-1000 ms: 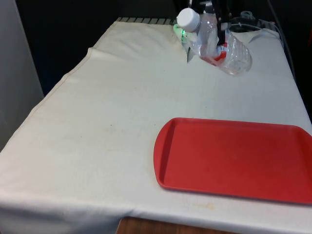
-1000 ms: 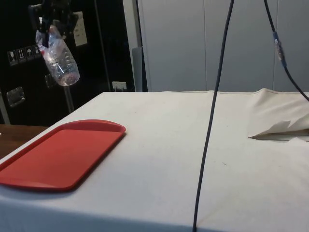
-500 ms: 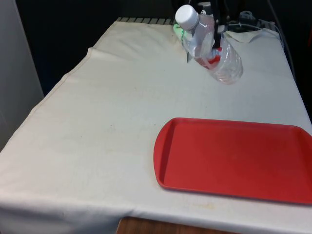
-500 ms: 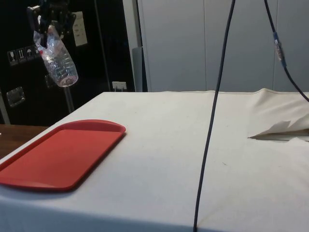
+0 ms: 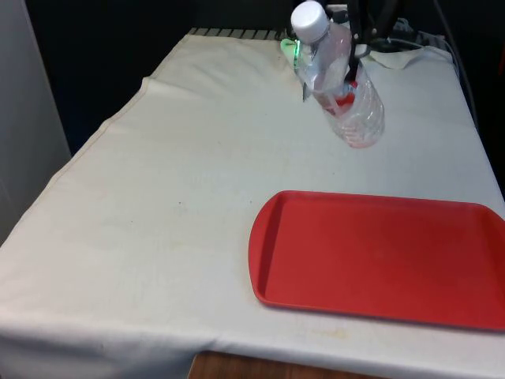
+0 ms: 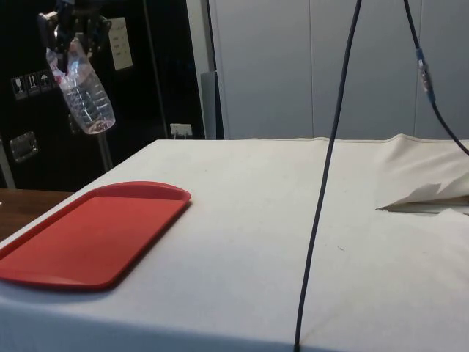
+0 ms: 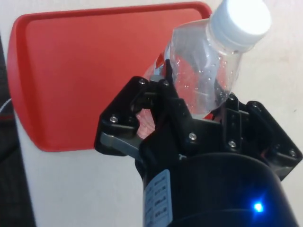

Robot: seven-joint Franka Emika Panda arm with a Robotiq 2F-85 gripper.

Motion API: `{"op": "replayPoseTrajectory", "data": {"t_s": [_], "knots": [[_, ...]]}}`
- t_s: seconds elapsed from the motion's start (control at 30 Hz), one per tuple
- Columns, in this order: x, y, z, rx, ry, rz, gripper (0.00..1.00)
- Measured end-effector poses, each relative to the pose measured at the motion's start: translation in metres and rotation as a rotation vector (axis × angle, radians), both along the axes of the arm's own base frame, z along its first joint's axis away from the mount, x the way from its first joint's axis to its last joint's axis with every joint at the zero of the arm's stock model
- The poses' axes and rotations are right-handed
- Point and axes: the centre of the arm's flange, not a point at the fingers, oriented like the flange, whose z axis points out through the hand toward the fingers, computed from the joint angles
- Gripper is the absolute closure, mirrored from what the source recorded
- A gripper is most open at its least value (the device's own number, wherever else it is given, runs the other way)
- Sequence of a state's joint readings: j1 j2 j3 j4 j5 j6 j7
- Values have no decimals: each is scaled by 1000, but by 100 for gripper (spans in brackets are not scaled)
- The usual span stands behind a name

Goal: Place the bottle upright on the tray.

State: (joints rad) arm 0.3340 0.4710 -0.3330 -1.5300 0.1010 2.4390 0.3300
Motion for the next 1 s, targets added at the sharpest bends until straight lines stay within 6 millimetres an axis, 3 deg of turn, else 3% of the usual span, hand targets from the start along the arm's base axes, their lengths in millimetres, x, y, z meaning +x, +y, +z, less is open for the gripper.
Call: {"op": "replayPoseTrajectory", "data": {"t_s": [0.4,1.0], "knots": [[-8,12,-12,-52,-49,3,65],[-18,11,-60,-48,-101,-31,65]]}}
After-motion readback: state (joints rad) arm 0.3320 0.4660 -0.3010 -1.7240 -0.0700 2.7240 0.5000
